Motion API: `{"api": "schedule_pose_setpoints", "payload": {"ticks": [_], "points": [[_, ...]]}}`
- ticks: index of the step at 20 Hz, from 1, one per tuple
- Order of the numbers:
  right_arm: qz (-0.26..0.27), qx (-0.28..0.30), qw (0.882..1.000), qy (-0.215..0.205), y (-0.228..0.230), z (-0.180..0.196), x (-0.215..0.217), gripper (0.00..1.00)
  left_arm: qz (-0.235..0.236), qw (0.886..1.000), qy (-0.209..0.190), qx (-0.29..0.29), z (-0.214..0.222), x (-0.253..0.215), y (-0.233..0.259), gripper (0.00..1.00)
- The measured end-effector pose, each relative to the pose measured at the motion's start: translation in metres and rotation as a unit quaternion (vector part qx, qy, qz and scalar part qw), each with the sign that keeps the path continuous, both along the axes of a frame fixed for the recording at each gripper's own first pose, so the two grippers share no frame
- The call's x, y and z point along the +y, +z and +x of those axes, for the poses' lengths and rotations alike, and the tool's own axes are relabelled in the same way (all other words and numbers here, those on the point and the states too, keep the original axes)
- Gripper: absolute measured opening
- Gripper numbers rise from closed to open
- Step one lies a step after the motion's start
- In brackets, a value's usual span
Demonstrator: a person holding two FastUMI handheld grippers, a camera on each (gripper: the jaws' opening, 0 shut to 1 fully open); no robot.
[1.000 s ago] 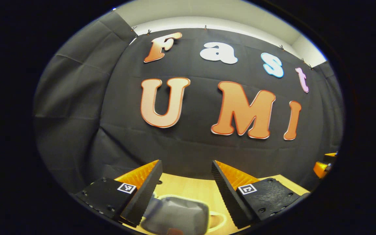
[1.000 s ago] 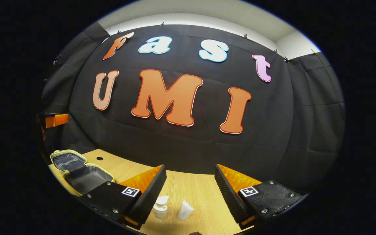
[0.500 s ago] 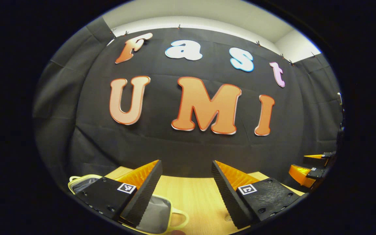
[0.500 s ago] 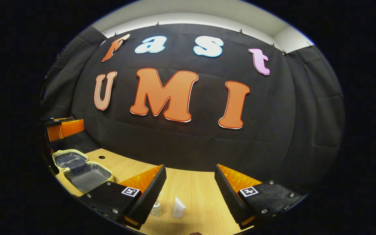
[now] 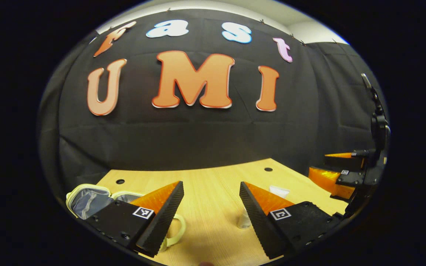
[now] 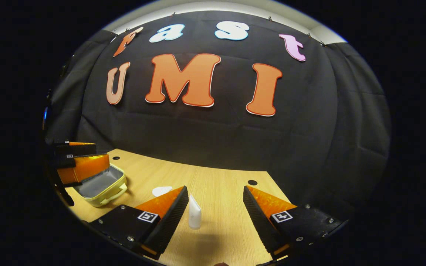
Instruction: First open the suitcase, pack the skin care products into it, and then close the suitcase.
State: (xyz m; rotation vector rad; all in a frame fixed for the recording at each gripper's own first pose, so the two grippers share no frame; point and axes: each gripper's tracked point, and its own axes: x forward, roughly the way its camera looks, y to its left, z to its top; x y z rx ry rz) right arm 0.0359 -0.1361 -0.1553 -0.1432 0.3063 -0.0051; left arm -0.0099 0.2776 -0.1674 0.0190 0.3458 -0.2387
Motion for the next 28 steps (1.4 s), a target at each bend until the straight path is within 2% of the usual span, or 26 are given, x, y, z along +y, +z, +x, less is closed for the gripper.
{"api": "schedule_pose_setpoints", "payload": {"ticks": [3,11,13,16,23,26,27,28], "points": [[-0.004,0.005,1.0,-0.002,-0.002,-0.004,-0.007,0.95,0.014,0.998,-0.047,0.041,0.001,-0.037,-0.045,0.98],[-0.01,0.03,0.999,-0.027,-0.016,-0.02,-0.036,0.95,0.04,0.985,-0.107,0.131,-0.002,-0.087,-0.144,0.98],[-0.013,0.036,0.999,-0.029,-0.018,-0.024,-0.041,0.95,0.049,0.981,-0.116,0.149,-0.002,-0.087,-0.164,0.98],[-0.018,0.04,0.999,-0.028,-0.019,-0.026,-0.043,0.95,0.032,0.978,-0.112,0.174,0.006,-0.094,-0.188,0.99],[-0.019,0.08,0.996,-0.017,-0.043,-0.028,-0.041,0.95,0.022,0.976,-0.126,0.174,0.031,-0.116,-0.216,0.98],[-0.013,0.098,0.995,-0.003,-0.059,-0.022,-0.03,0.96,0.025,0.976,-0.129,0.172,0.031,-0.12,-0.217,0.65],[-0.009,0.106,0.994,0.003,-0.066,-0.018,-0.025,0.96,0.024,0.976,-0.127,0.175,0.031,-0.119,-0.215,0.67],[-0.007,0.112,0.994,0.009,-0.075,-0.016,-0.02,0.96,0.022,0.976,-0.124,0.178,0.03,-0.117,-0.215,0.64]]}}
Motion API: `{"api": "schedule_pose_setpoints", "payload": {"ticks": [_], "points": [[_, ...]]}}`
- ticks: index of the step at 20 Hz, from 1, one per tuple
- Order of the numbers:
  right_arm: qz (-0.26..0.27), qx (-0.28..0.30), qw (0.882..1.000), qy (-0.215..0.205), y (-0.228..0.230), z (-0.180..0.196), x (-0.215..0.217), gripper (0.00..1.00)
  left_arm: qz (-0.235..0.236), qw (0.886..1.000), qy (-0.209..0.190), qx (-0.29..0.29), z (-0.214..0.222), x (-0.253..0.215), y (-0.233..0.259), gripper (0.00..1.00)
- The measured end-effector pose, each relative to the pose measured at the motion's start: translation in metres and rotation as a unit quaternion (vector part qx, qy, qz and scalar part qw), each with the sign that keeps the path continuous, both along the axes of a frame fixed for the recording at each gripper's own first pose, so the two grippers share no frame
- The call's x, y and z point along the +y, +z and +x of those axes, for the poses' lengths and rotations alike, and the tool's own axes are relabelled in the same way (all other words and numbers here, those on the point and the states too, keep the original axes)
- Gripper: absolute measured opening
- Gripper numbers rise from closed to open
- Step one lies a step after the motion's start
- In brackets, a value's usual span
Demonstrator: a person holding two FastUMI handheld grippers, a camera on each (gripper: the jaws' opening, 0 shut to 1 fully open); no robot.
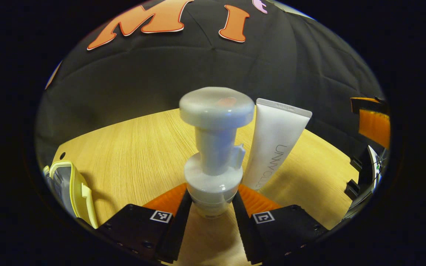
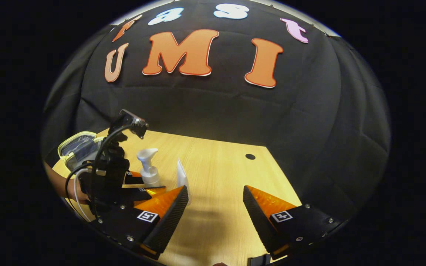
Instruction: First open the suitcase, pack the skin care products into it, and then close the suitcase.
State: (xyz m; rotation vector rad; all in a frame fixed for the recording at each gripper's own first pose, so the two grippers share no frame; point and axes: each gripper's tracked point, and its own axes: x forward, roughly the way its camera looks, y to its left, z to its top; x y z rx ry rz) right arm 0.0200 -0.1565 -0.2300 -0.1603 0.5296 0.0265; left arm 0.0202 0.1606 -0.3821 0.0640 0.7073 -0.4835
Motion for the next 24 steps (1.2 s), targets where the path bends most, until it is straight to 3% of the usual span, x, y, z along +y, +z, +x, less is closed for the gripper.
{"api": "schedule_pose_setpoints", "payload": {"ticks": [4,10,13,20,24], "points": [[0.012,0.034,0.999,0.019,-0.034,0.016,0.014,0.96,-0.005,1.0,0.021,0.007,-0.001,0.012,0.009,0.62],[0.03,0.105,0.993,0.047,-0.094,0.023,0.032,0.96,-0.002,0.998,0.056,-0.016,-0.006,0.053,0.062,0.62],[0.04,0.119,0.991,0.054,-0.109,0.04,0.043,0.96,0.012,0.996,0.083,-0.021,-0.01,0.095,0.084,0.62],[0.055,0.142,0.986,0.064,-0.133,0.056,0.065,0.93,0.04,0.98,0.193,0.014,-0.046,0.233,0.117,0.62],[0.059,0.147,0.986,0.047,-0.143,0.067,0.067,0.78,0.054,0.971,0.233,0.023,-0.074,0.294,0.137,0.62]]}}
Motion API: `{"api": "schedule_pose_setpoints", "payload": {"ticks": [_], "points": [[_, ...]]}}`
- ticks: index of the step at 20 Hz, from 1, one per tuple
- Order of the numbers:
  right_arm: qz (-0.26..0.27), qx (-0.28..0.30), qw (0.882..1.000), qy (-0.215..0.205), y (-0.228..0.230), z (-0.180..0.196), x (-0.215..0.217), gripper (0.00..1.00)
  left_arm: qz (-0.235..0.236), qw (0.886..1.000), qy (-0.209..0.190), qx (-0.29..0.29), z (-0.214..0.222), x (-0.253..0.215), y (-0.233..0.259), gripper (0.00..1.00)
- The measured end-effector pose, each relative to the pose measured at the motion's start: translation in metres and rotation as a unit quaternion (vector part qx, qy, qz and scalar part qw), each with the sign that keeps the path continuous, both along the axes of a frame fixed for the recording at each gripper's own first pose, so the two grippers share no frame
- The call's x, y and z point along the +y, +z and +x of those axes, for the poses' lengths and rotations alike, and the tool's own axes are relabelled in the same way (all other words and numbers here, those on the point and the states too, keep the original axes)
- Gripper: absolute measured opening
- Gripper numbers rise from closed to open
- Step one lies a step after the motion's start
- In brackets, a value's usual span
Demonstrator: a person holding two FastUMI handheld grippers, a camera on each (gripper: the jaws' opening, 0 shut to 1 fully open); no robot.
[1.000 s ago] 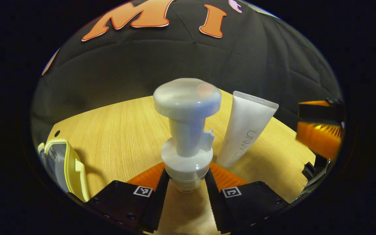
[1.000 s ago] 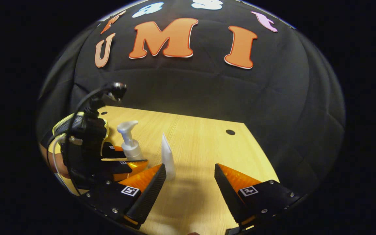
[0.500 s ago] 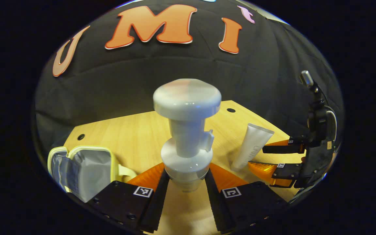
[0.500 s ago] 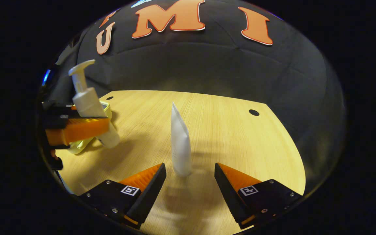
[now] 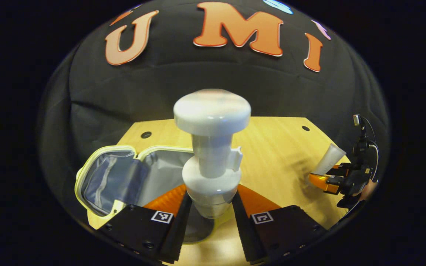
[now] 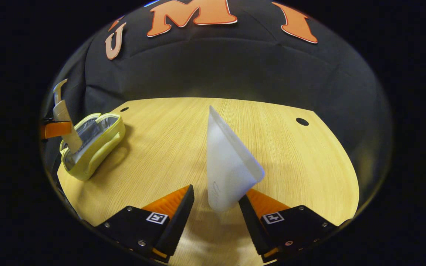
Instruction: First open the suitcase, pack the skin care products into it, and then close the suitcase.
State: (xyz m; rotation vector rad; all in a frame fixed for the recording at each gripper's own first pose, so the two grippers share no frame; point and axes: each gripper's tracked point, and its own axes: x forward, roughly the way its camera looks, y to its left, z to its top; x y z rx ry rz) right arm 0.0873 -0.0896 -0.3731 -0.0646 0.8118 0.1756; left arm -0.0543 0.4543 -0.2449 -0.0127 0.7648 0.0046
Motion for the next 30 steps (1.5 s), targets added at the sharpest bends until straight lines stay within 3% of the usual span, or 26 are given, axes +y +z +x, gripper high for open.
{"api": "schedule_pose_setpoints", "payload": {"ticks": [2,3,5,18,24,30], "points": [[0.0,0.009,1.0,-0.012,-0.004,0.003,-0.004,0.65,0.001,1.0,0.018,0.014,-0.005,0.027,-0.004,0.62],[0.008,0.011,1.0,-0.02,-0.002,0.003,-0.005,0.53,0.0,0.999,0.023,0.024,-0.008,0.039,-0.008,0.62],[0.013,0.023,0.999,-0.027,-0.004,0.004,-0.005,0.46,0.001,0.999,0.028,0.04,-0.014,0.057,-0.017,0.62],[0.058,0.011,0.998,-0.036,0.08,-0.004,0.059,0.46,-0.034,0.992,-0.014,0.122,-0.024,0.099,-0.056,0.63],[0.071,-0.001,0.997,-0.02,0.118,-0.016,0.103,0.46,-0.034,0.98,-0.053,0.191,-0.026,0.117,-0.078,0.62],[0.085,0.008,0.996,-0.01,0.136,-0.031,0.145,0.46,-0.048,0.959,-0.075,0.27,-0.033,0.126,-0.104,0.63]]}}
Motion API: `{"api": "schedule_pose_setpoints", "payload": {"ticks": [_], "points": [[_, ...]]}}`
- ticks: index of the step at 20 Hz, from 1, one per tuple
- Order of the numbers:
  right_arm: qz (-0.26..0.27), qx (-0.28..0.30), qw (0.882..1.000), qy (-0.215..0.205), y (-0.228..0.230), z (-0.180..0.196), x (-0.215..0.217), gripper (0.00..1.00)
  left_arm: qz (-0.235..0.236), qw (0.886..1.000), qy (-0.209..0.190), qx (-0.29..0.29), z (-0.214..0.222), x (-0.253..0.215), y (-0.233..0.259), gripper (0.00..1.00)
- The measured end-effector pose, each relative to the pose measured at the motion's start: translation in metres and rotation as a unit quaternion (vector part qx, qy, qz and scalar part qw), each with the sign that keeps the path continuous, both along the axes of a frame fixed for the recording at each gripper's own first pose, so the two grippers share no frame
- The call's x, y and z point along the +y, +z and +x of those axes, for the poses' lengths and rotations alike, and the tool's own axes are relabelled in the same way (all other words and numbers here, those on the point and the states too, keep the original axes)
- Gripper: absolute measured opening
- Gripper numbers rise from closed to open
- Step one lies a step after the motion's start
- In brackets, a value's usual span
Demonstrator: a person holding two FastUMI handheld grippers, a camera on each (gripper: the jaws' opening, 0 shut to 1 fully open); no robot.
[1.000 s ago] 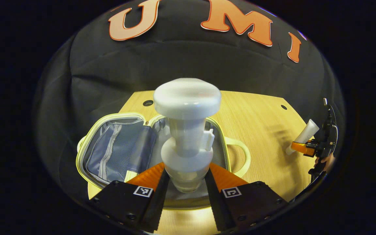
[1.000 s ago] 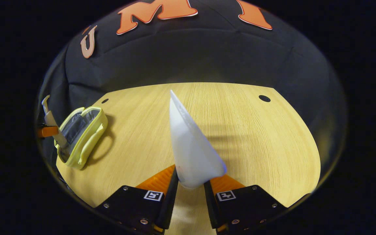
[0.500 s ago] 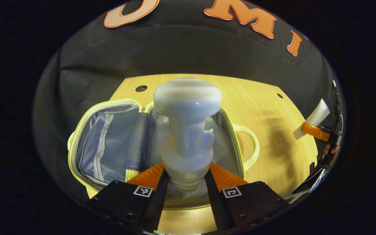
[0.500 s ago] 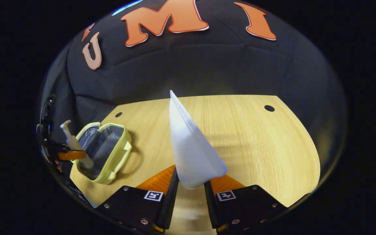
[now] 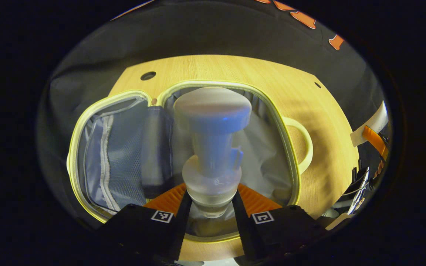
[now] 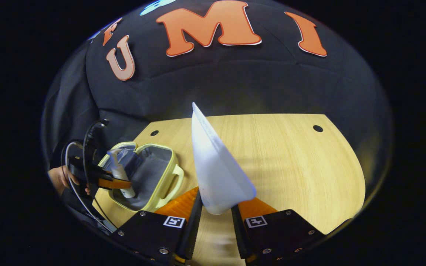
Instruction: First open the suitcase, pack the skin care products into it, and then close the suitcase.
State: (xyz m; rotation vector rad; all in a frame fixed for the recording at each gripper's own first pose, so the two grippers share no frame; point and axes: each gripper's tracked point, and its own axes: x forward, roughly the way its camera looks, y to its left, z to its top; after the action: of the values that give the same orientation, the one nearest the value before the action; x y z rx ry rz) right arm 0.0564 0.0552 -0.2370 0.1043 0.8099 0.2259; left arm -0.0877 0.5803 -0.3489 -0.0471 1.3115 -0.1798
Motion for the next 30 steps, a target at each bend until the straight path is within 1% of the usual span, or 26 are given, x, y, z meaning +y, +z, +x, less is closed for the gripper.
{"api": "schedule_pose_setpoints", "payload": {"ticks": [2,3,4,8,10,13,14,17,19,21,22,23,24,26,28,30], "points": [[0.003,0.0,1.0,-0.002,0.004,0.0,0.011,0.45,0.006,1.0,-0.01,0.021,0.0,0.0,0.001,0.63],[0.004,0.004,1.0,0.0,0.003,-0.002,0.018,0.41,0.009,1.0,-0.015,0.026,0.003,-0.001,0.002,0.63],[0.007,0.007,1.0,0.0,0.005,-0.004,0.026,0.45,0.011,0.999,-0.018,0.036,0.004,-0.001,0.001,0.63],[0.026,0.018,1.0,0.003,0.01,-0.01,0.055,0.46,0.013,0.998,-0.023,0.052,0.017,0.002,-0.012,0.63],[0.035,0.029,0.999,0.003,0.009,-0.013,0.07,0.46,0.005,0.998,-0.025,0.064,0.016,-0.003,-0.019,0.63],[0.048,0.041,0.998,0.009,0.005,-0.012,0.093,0.45,-0.009,0.997,-0.013,0.072,0.016,-0.009,-0.029,0.61],[0.057,0.049,0.997,0.01,0.003,-0.013,0.101,0.45,-0.013,0.997,-0.01,0.072,0.016,-0.01,-0.031,0.63],[0.07,0.073,0.995,0.021,-0.004,-0.016,0.127,0.45,-0.019,0.997,0.006,0.07,0.016,-0.013,-0.036,0.63],[0.075,0.089,0.993,0.034,-0.012,-0.016,0.145,0.46,-0.023,0.998,0.009,0.056,0.018,-0.015,-0.033,0.63],[0.091,0.106,0.989,0.04,-0.021,-0.014,0.163,0.45,-0.022,0.999,0.006,0.027,0.023,-0.01,-0.022,0.67],[0.097,0.114,0.988,0.042,-0.025,-0.014,0.171,0.45,-0.025,1.0,0.004,0.01,0.025,-0.011,-0.015,0.71],[0.099,0.121,0.987,0.047,-0.03,-0.014,0.176,0.41,-0.028,1.0,-0.002,-0.004,0.024,-0.012,-0.007,0.74],[0.097,0.127,0.986,0.052,-0.034,-0.013,0.178,0.45,-0.028,0.999,-0.002,-0.017,0.021,-0.011,0.002,0.82],[0.096,0.147,0.982,0.063,-0.042,-0.018,0.18,0.46,-0.024,0.999,0.009,-0.041,0.014,-0.003,0.022,0.87],[0.097,0.168,0.978,0.072,-0.051,-0.021,0.183,0.46,-0.026,0.997,0.029,-0.064,0.01,0.001,0.032,0.87],[0.089,0.186,0.975,0.083,-0.051,-0.022,0.183,0.45,-0.021,0.995,0.05,-0.086,0.01,0.015,0.047,0.87]]}}
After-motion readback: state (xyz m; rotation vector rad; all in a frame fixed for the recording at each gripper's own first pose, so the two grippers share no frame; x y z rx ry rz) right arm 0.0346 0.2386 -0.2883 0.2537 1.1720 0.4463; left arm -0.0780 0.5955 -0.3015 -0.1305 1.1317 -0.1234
